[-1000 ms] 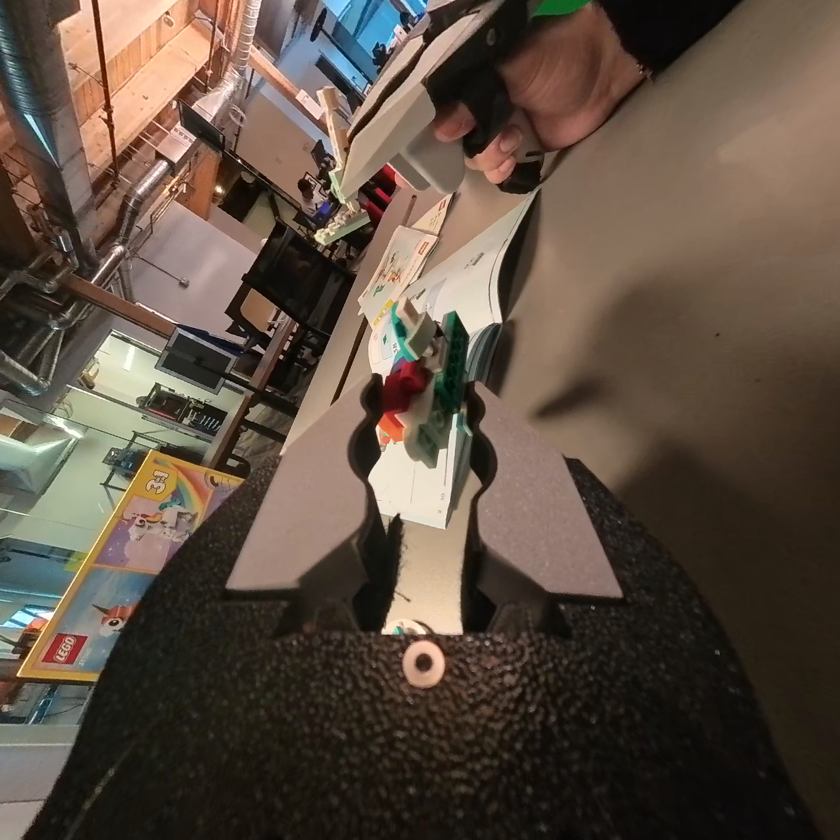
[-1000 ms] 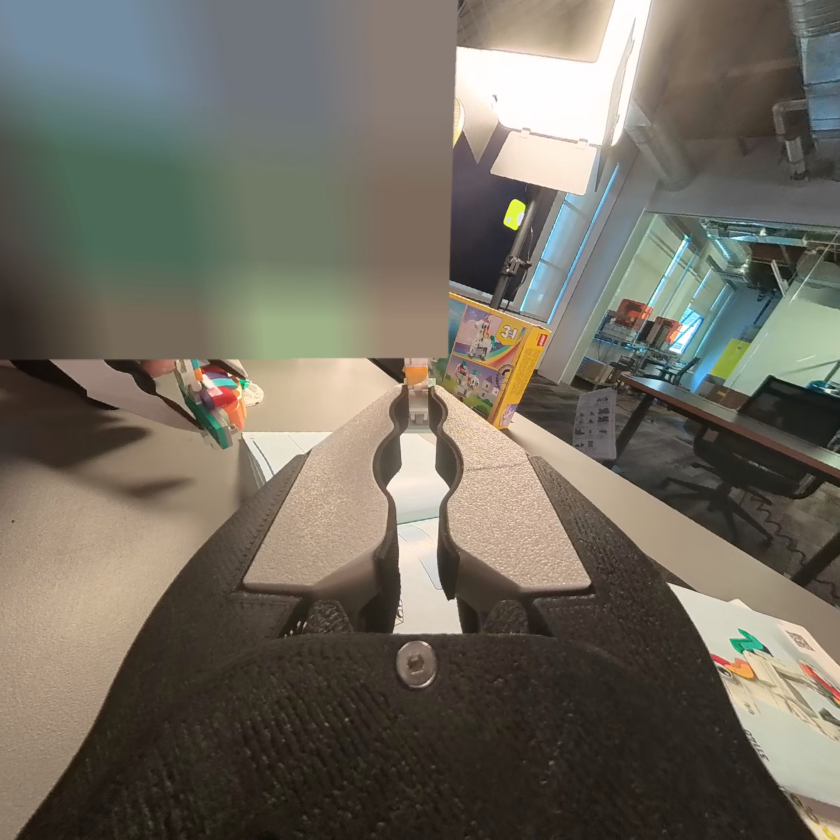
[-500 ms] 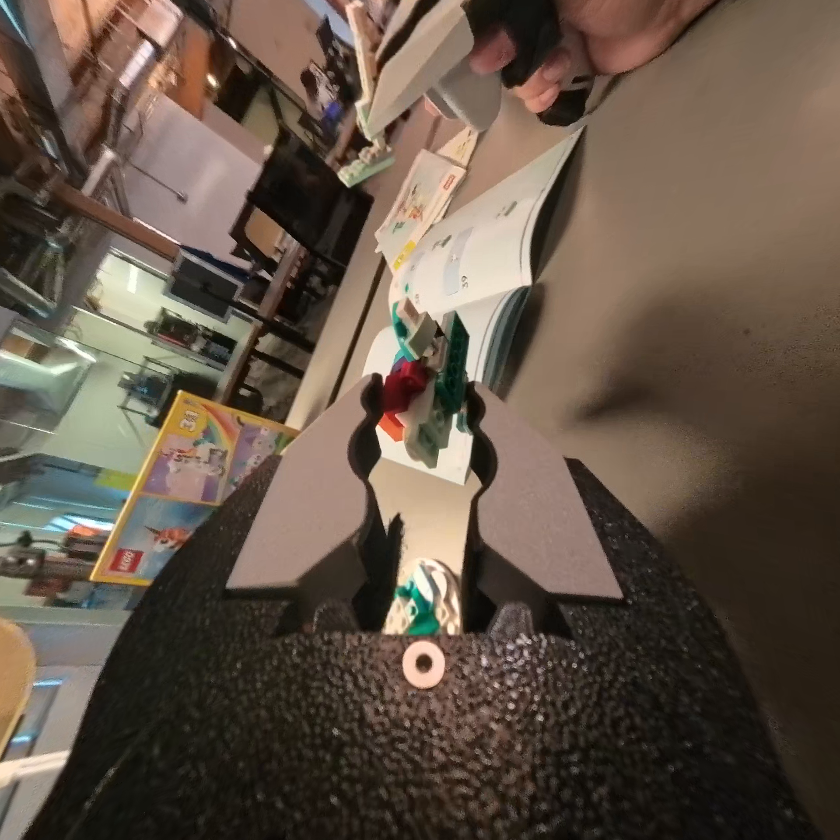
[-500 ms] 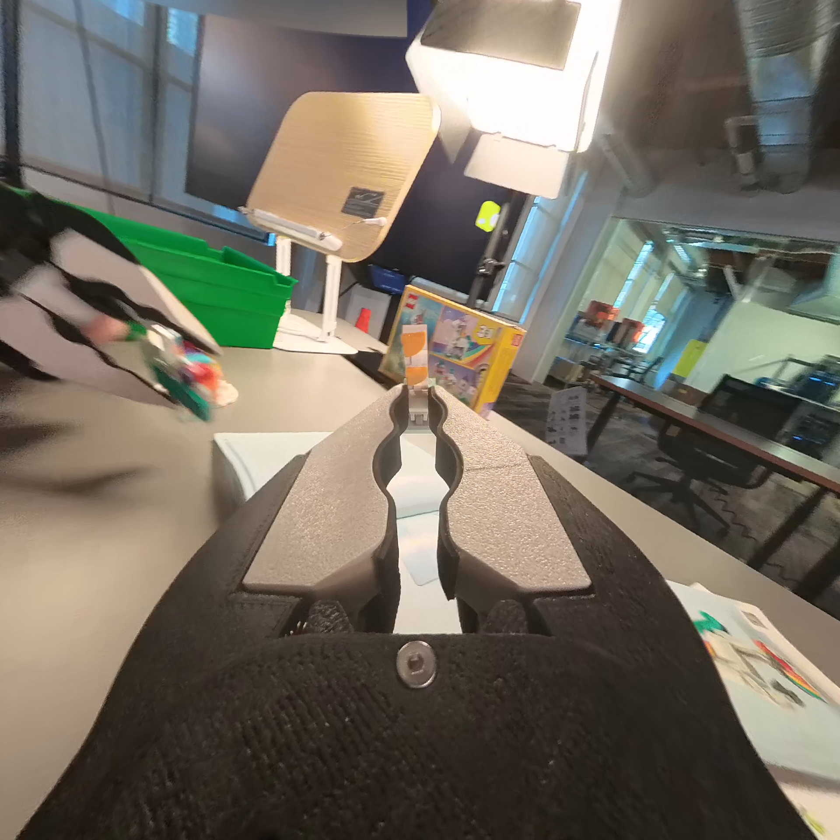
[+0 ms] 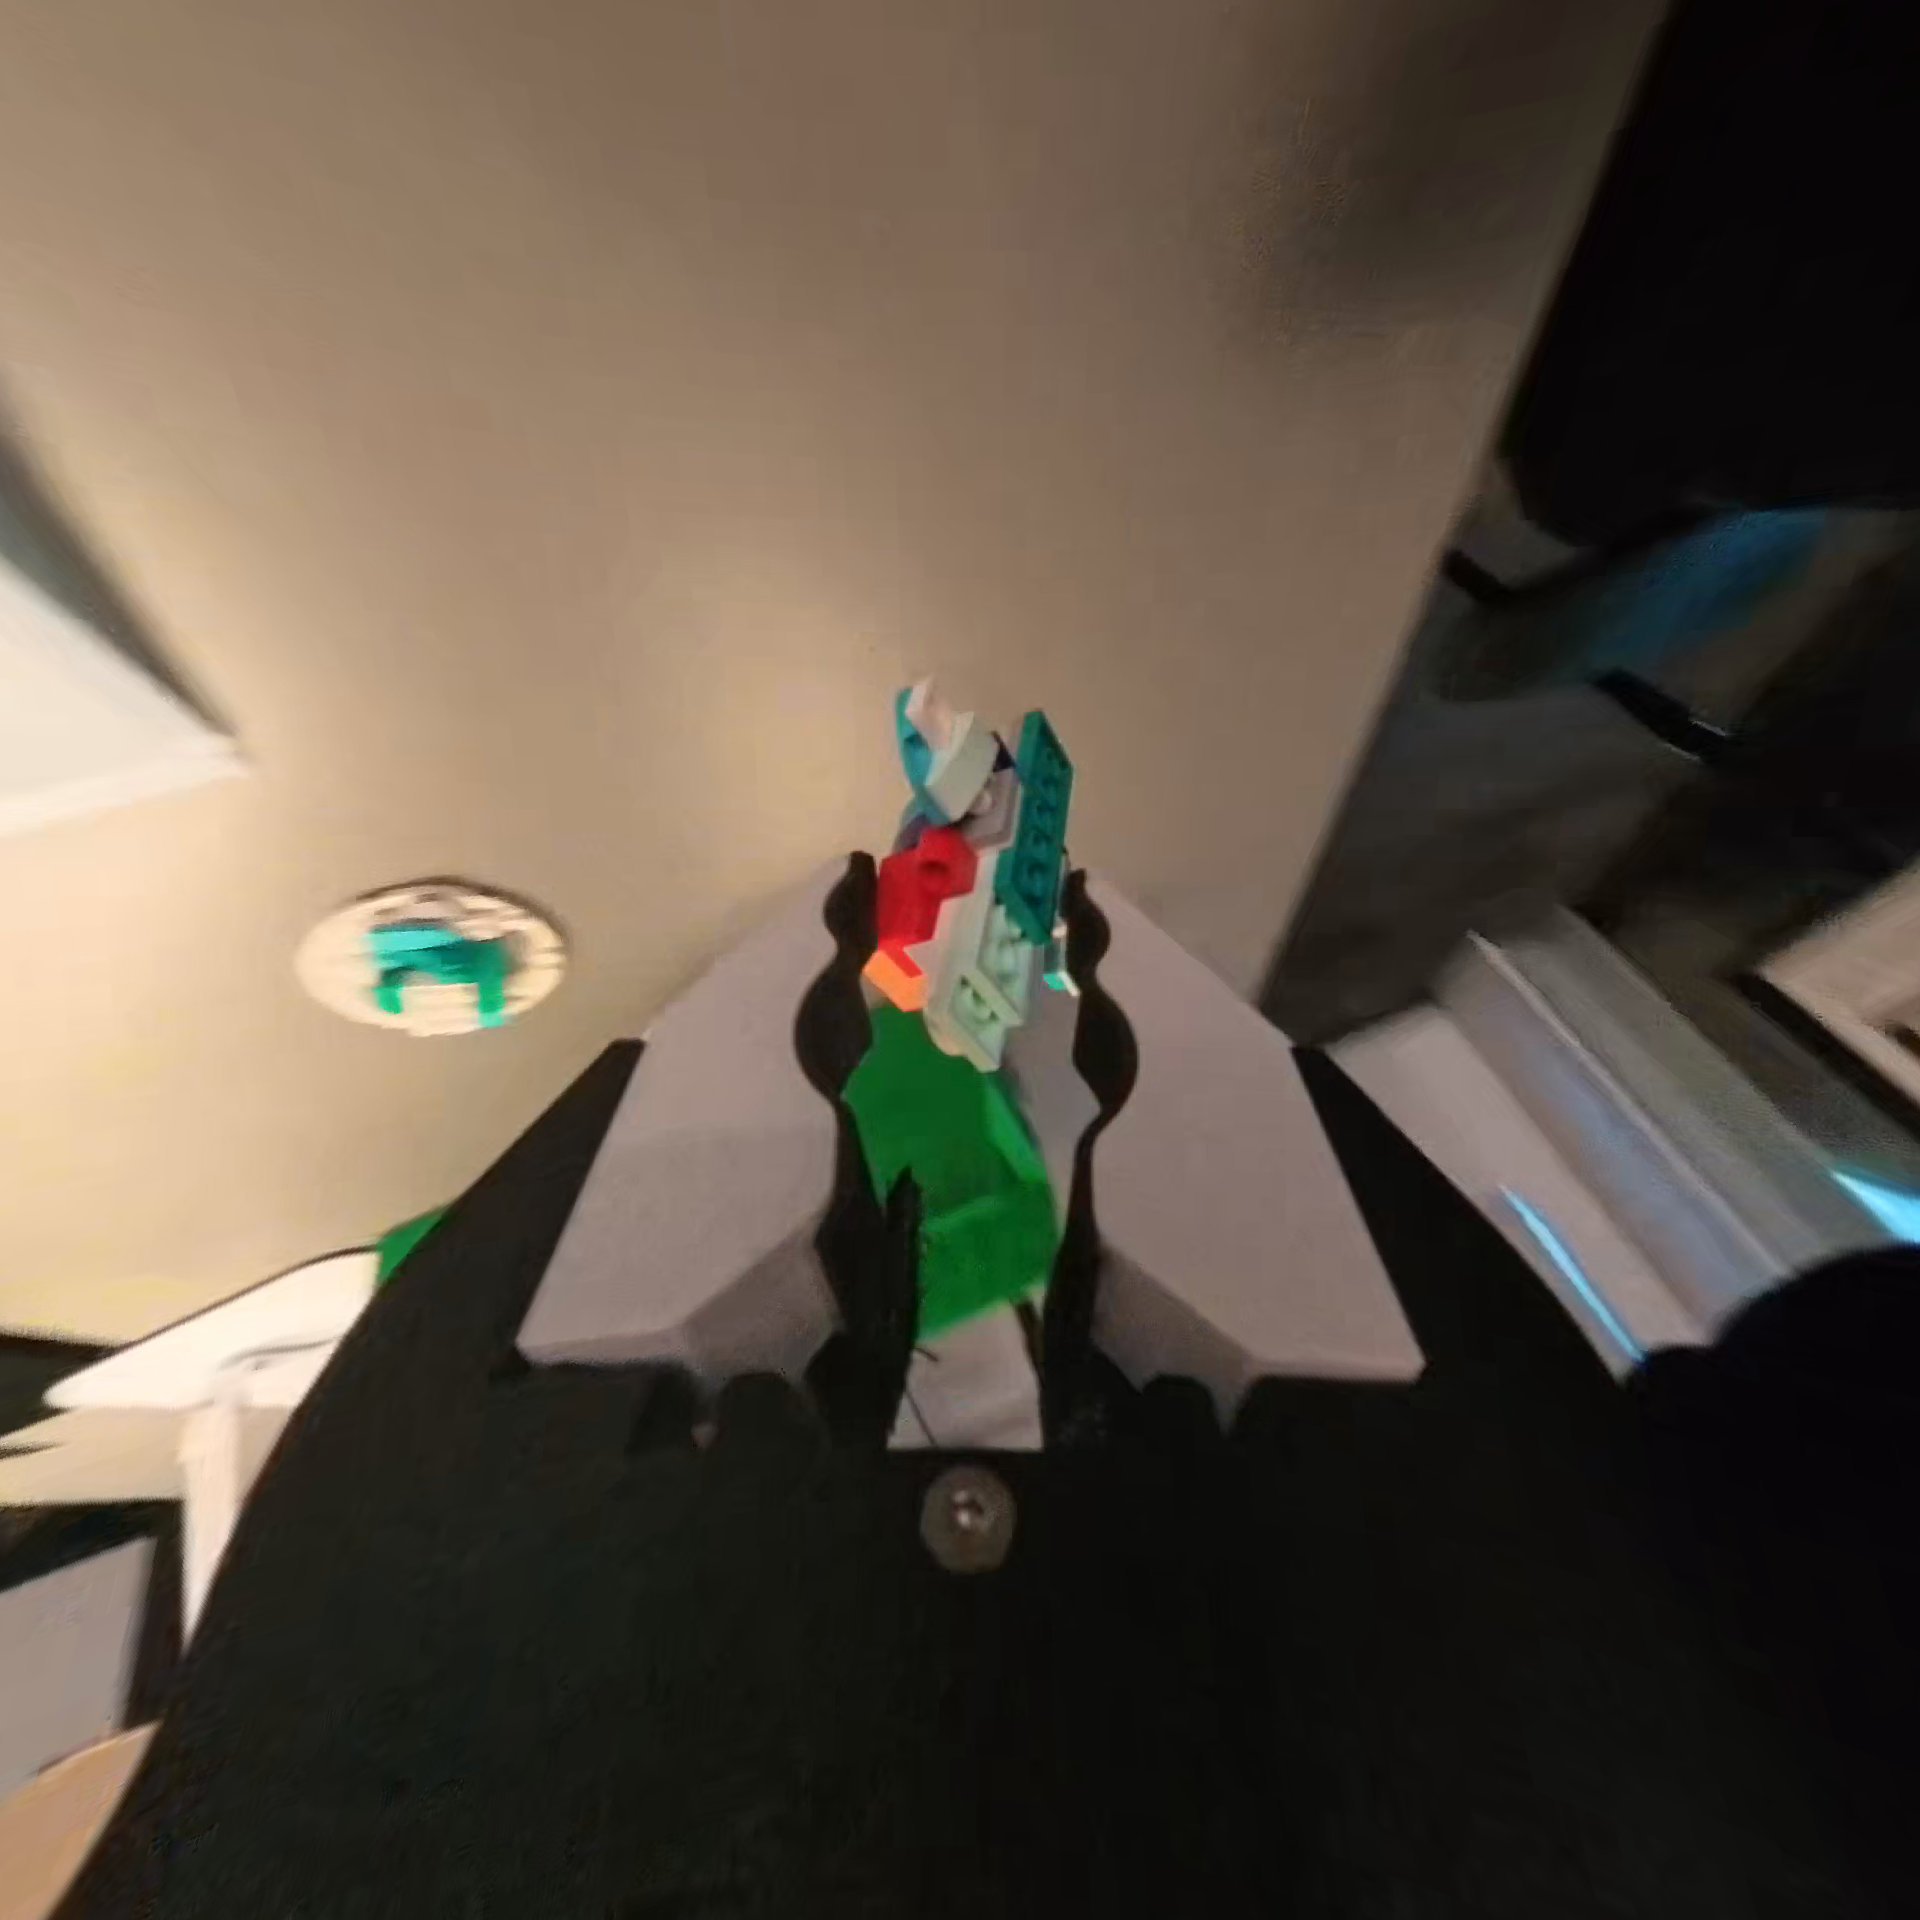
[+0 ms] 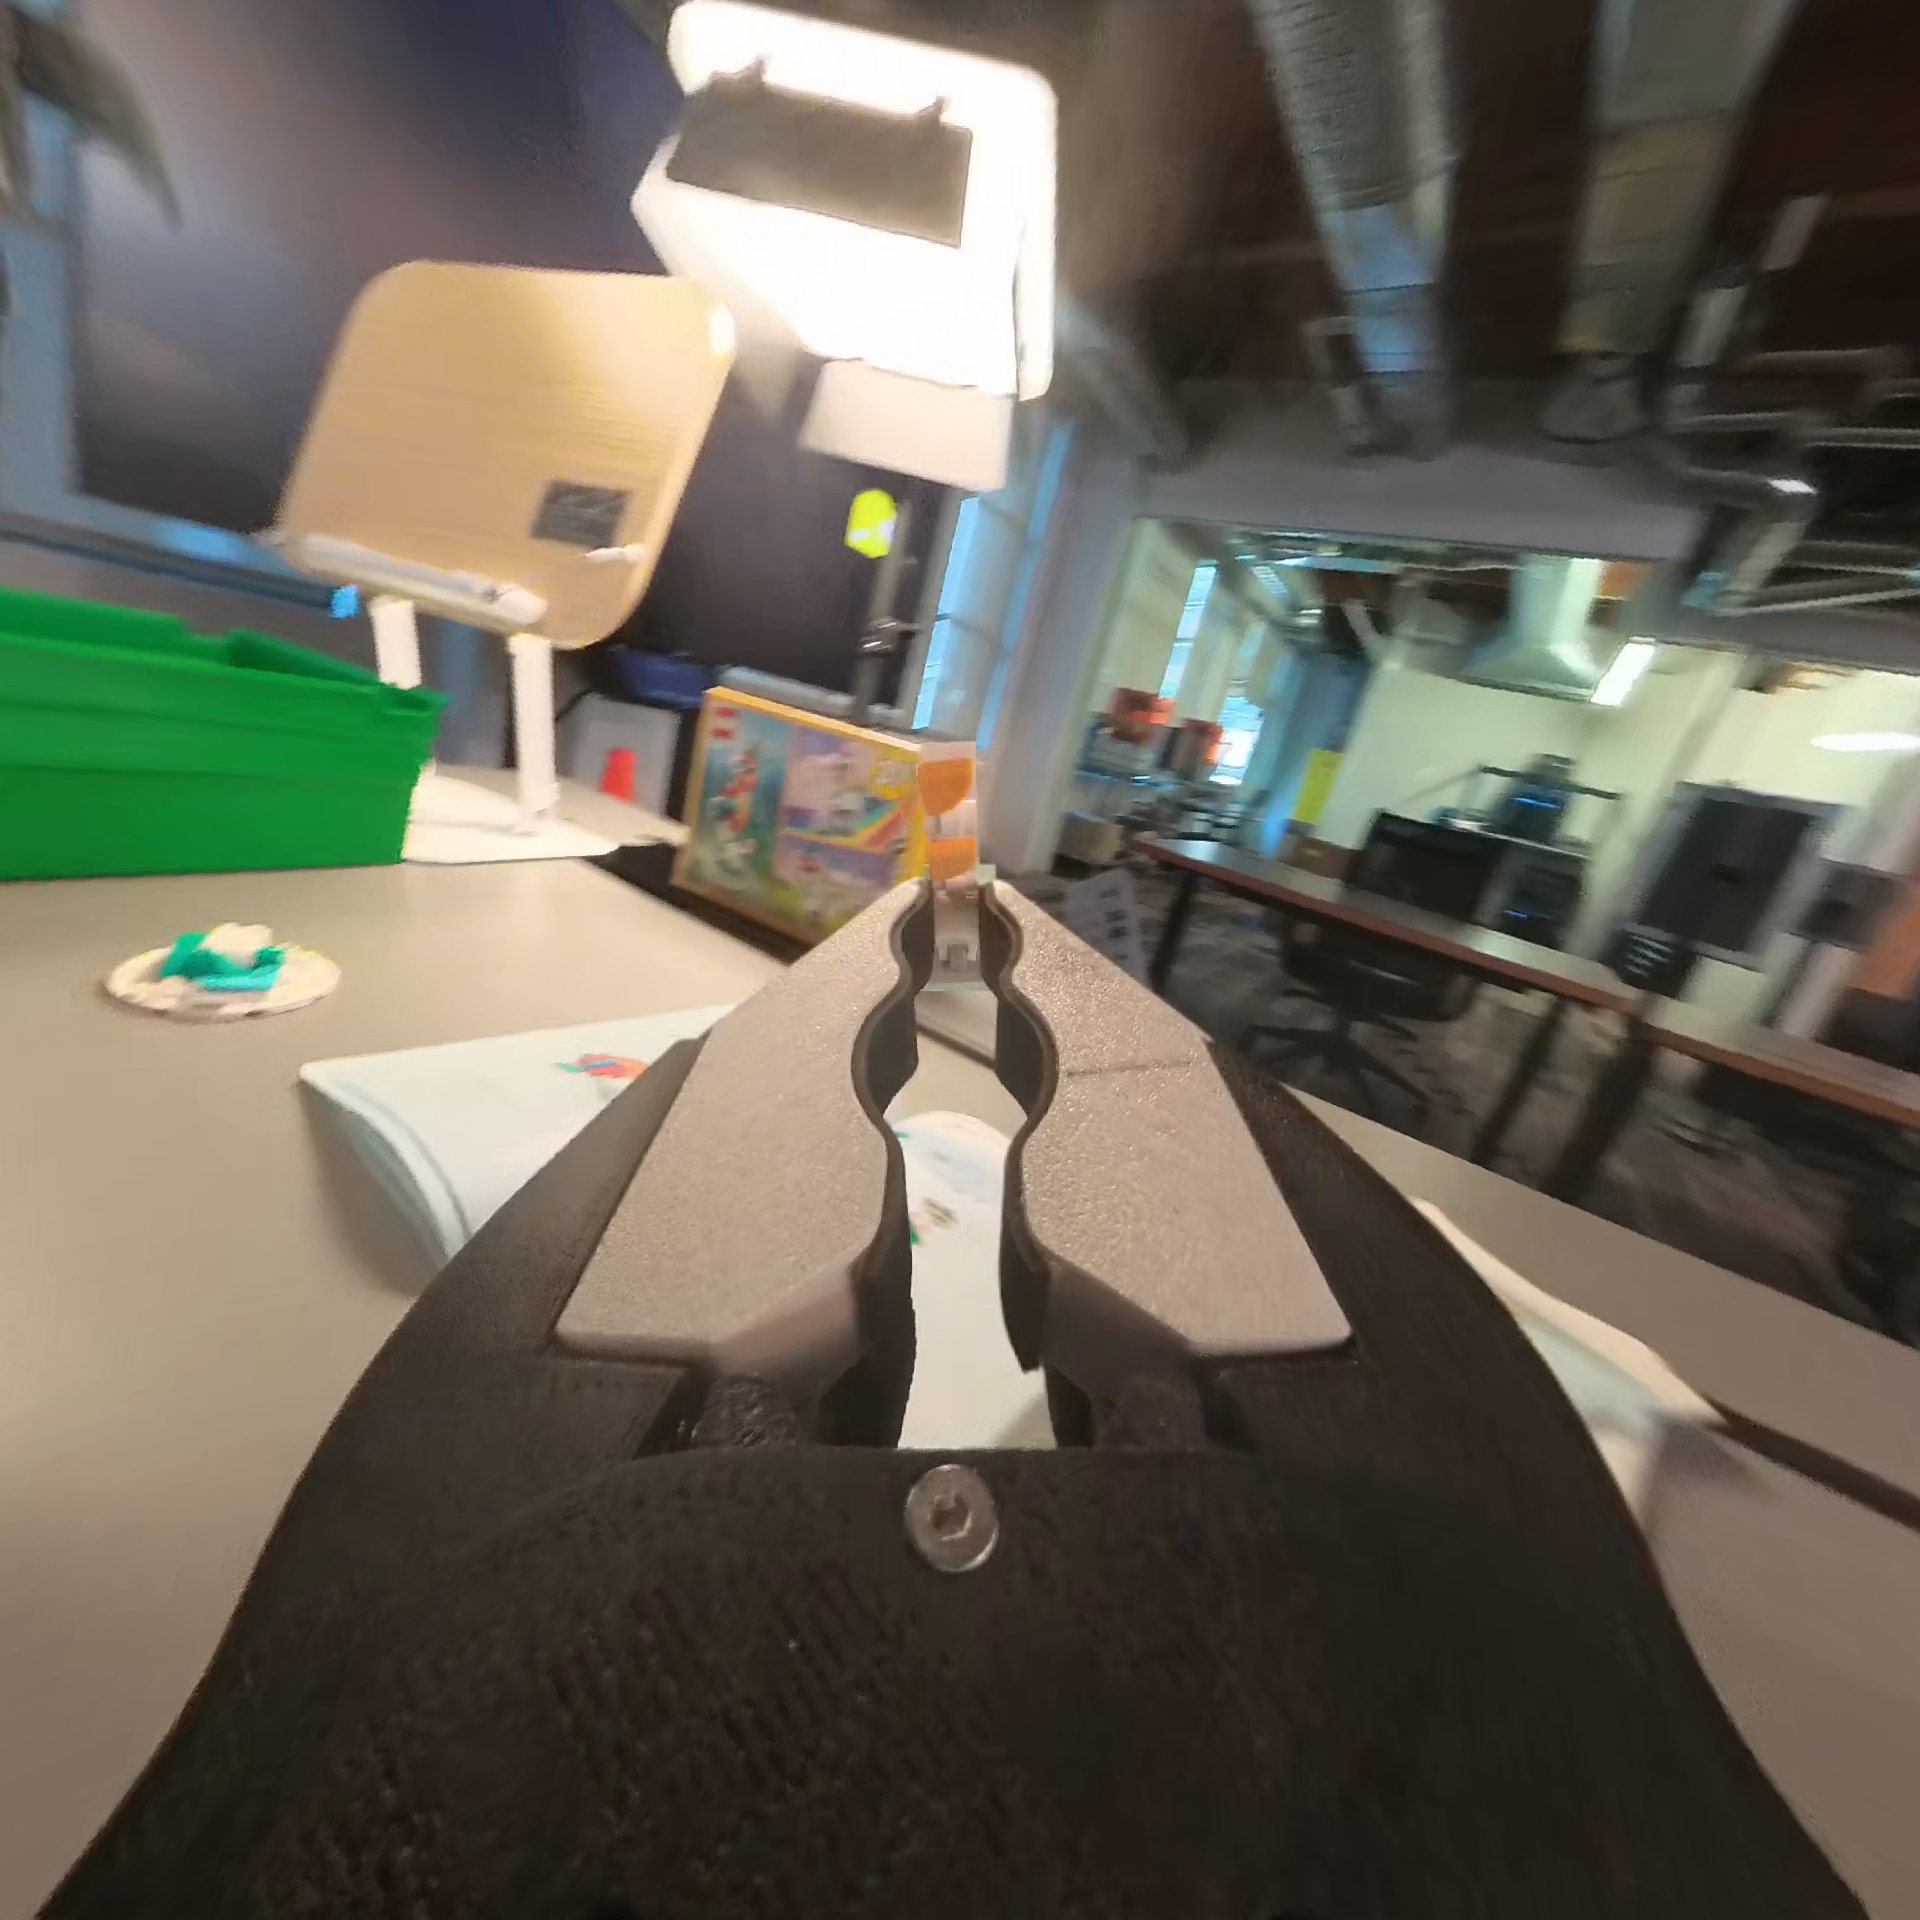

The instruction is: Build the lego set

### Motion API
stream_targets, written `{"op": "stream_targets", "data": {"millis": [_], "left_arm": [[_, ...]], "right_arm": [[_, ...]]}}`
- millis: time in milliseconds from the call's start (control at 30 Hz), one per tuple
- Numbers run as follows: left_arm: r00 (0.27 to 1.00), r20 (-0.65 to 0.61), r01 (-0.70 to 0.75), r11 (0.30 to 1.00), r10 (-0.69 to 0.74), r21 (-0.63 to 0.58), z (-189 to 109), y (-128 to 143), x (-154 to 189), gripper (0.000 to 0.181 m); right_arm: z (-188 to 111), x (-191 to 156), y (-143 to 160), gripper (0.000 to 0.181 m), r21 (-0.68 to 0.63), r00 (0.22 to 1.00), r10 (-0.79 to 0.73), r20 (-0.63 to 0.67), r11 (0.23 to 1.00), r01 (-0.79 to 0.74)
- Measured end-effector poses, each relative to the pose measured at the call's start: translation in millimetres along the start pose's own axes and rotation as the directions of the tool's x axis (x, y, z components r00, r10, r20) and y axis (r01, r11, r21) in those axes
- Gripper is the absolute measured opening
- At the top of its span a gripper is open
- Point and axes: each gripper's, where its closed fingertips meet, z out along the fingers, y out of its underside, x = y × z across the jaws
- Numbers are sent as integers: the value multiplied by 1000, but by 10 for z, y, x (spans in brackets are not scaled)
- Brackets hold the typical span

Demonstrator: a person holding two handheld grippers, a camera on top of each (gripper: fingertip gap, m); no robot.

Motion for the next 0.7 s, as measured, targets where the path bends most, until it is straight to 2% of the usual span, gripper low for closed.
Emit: {"op": "stream_targets", "data": {"millis": [67,167,233,333,700], "left_arm": [[991,-128,10,988,-30,-157,67,-53,39,34],[982,-180,-17,935,-51,-354,178,-101,-27,34],[975,-211,-24,916,-67,-401,232,-183,-23,34],[979,-183,-18,865,-85,-501,287,-157,-133,34],[969,-199,32,874,-146,-485,336,-344,-342,34]], "right_arm": [[-138,162,-37,6,2,997,-2,-75,1000,2],[-331,389,-78,6,-4,985,-39,-166,999,39],[-423,512,-97,6,-8,976,-51,-211,999,51],[-472,609,-103,6,-9,969,-45,-242,999,44],[-440,544,-58,6,-40,973,-93,-211,995,86]]}}
